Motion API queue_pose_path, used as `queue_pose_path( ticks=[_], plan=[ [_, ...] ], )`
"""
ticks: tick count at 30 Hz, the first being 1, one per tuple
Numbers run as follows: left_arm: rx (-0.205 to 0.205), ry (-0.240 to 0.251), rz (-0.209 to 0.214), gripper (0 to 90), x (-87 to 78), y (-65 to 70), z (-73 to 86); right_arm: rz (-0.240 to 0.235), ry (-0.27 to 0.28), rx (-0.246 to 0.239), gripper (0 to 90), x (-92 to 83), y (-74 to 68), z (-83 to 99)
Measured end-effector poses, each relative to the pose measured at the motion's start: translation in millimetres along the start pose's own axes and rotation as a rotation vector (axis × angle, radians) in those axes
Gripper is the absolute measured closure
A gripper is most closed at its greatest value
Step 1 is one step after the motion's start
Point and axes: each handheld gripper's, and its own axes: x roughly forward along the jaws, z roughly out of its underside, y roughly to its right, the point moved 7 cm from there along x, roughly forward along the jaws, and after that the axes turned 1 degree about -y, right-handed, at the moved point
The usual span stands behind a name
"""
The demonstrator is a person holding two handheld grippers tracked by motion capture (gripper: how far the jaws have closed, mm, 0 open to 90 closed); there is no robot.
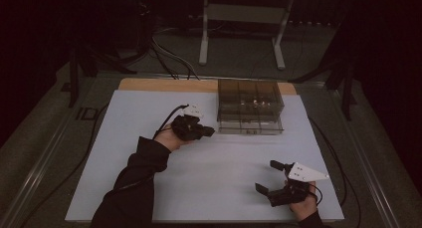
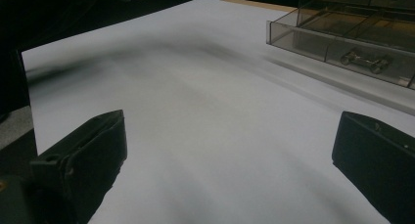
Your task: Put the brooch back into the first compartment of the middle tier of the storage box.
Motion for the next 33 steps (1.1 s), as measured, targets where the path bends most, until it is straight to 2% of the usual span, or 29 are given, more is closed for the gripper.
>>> queue_pose_path(
  ticks=[11, 15, 22, 33],
  plan=[
    [-0.004, 0.01, 0.015, 87.3, 6.9, 0.6, -11.7, -0.001, 0.0, 0.0, 0.0, -0.2, -0.1, 0.0],
    [0.009, 0.008, 0.014, 87.3, 8.6, 1.5, -17.7, -0.003, 0.002, 0.0, 0.0, -0.3, -0.7, -0.6],
    [0.006, 0.013, 0.011, 87.3, 12.0, 0.2, -26.2, -0.004, 0.002, 0.001, 0.0, -0.4, -0.3, -0.3],
    [0.004, 0.021, 0.016, 87.2, 25.3, 0.7, -37.0, -0.006, 0.002, 0.003, 0.0, -0.6, -0.7, -0.4]
  ],
)
